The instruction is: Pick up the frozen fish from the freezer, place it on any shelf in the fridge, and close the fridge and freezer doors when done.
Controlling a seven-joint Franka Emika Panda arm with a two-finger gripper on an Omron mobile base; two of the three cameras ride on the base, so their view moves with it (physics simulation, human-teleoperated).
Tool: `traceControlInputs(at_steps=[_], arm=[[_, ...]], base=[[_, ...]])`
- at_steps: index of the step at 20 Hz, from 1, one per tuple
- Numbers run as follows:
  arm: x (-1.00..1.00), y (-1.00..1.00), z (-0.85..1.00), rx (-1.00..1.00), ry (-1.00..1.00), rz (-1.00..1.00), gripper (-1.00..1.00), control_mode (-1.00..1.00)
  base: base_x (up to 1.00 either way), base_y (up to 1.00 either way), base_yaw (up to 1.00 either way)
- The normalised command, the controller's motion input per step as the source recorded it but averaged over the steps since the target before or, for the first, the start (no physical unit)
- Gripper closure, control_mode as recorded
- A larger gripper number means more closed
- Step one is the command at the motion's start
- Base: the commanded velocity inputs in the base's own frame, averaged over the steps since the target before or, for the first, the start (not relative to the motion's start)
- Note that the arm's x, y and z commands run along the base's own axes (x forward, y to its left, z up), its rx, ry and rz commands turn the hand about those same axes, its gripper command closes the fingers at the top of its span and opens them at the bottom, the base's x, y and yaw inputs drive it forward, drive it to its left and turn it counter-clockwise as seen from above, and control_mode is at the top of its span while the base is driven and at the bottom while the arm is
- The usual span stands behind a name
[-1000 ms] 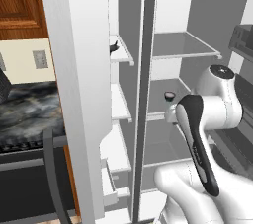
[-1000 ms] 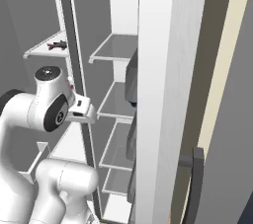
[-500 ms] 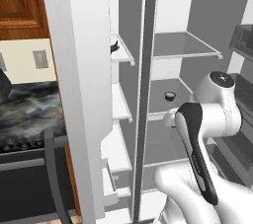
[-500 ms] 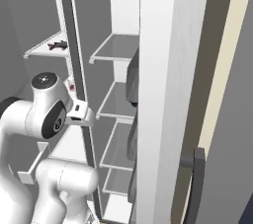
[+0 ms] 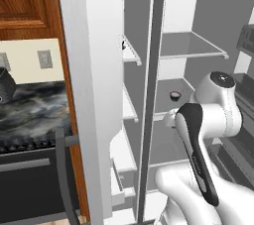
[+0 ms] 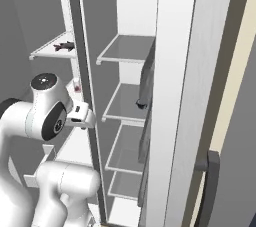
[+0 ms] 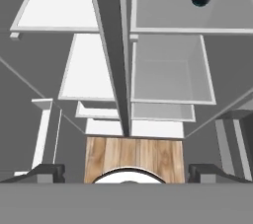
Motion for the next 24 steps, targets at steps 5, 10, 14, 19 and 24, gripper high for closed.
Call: traceControlInputs(at_steps=[5,10,14,19,24], arm=[[0.00,0.00,0.00,0.00,0.00,0.00,-1.00,1.00],[0.00,0.00,0.00,0.00,0.00,0.00,-1.00,1.00],[0.00,0.00,0.00,0.00,0.00,0.00,-1.00,1.00],[0.00,0.00,0.00,0.00,0.00,0.00,-1.00,1.00],[0.00,0.00,0.00,0.00,0.00,0.00,-1.00,1.00]], base=[[0.03,0.36,0.00],[0.22,0.32,0.00],[0.40,0.12,0.00],[0.43,0.00,-0.04],[0.36,0.01,-0.02]])
